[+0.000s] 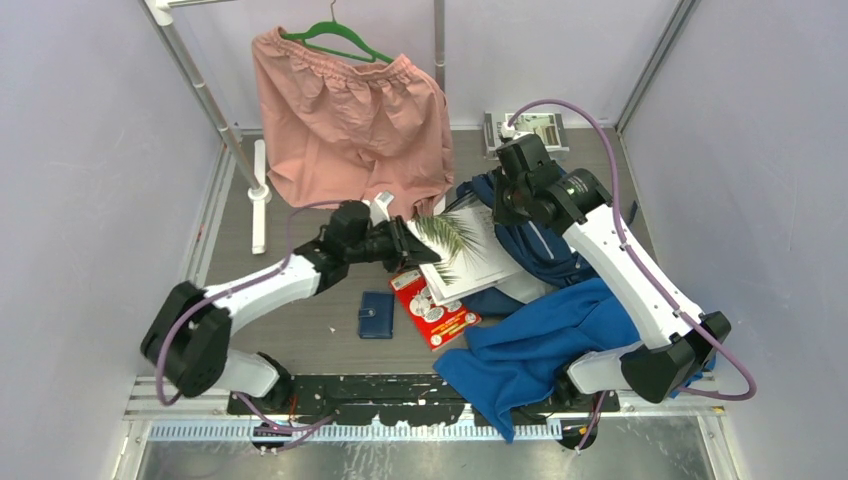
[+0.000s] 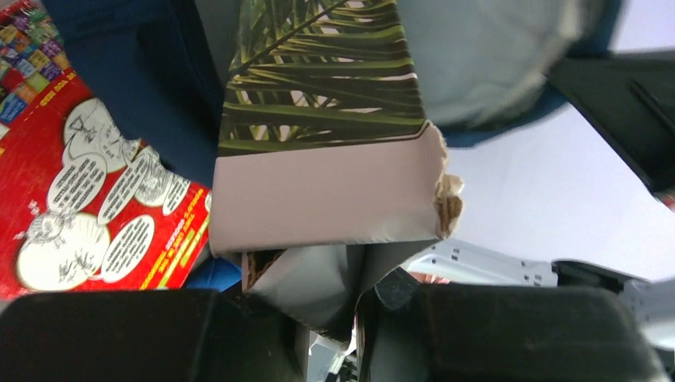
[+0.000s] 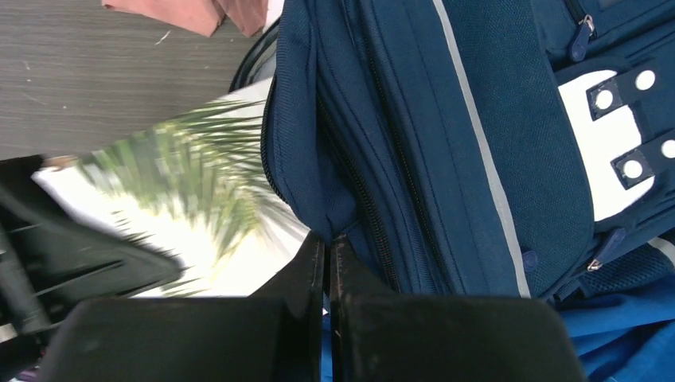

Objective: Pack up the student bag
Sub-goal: Place the book in the student bag.

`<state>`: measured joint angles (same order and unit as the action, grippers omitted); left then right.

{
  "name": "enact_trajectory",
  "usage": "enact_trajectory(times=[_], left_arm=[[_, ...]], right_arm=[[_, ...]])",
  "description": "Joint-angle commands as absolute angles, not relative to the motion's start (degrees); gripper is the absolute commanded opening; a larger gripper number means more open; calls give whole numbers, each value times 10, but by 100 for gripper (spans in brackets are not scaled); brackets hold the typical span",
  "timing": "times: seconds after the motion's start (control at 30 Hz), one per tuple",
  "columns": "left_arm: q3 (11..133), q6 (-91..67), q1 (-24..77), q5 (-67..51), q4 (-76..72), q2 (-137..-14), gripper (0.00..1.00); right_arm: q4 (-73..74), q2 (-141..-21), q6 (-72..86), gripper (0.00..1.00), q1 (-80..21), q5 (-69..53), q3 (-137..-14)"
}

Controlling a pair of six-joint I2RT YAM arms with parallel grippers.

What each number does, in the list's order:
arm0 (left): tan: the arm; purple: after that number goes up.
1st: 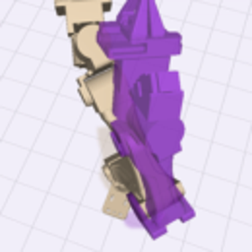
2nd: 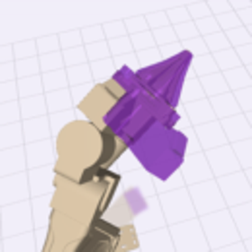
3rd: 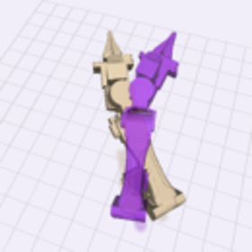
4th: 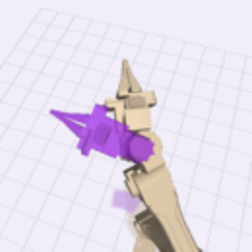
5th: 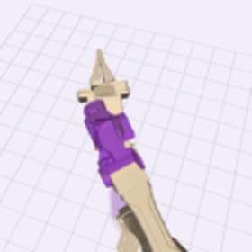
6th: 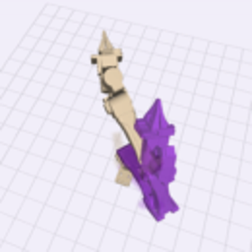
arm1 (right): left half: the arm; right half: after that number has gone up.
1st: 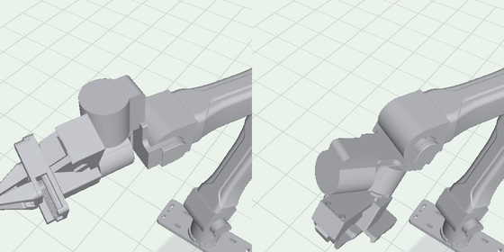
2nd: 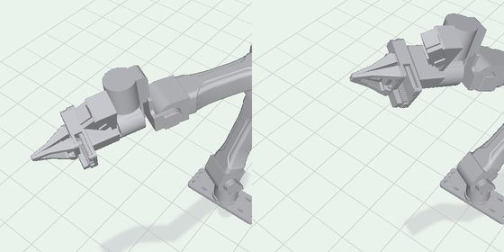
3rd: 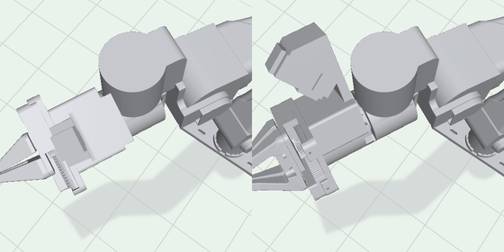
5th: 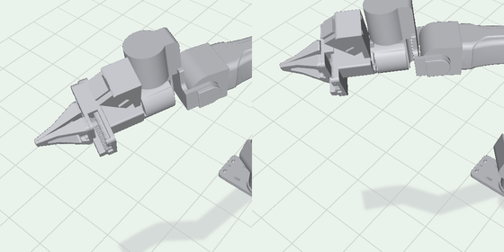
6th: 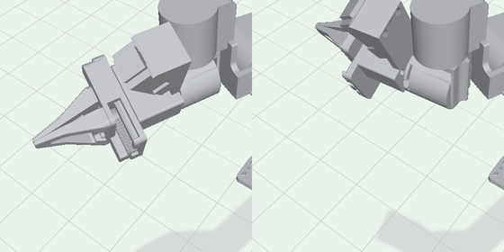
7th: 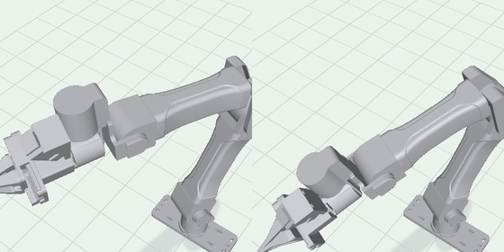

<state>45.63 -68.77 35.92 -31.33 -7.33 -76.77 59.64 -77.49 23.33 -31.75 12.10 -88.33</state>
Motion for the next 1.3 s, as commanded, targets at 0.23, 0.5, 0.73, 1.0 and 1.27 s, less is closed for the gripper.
enact_trajectory(times=[0.23,0.5,0.73,1.0,1.27], left_arm=[[520,-805,426,-254,-404,-975,0],[545,-851,427,-237,-470,-1029,0],[544,-867,419,-246,-454,-1020,0],[451,-842,365,-210,-388,-879,0],[499,-849,367,-233,-409,-916,0]], right_arm=[[527,-718,290,1,-323,65,-895],[534,-706,293,1,-323,59,-884],[537,-698,297,1,-323,64,-880],[535,-699,294,1,-323,67,-883],[533,-698,301,1,-323,58,-881]])
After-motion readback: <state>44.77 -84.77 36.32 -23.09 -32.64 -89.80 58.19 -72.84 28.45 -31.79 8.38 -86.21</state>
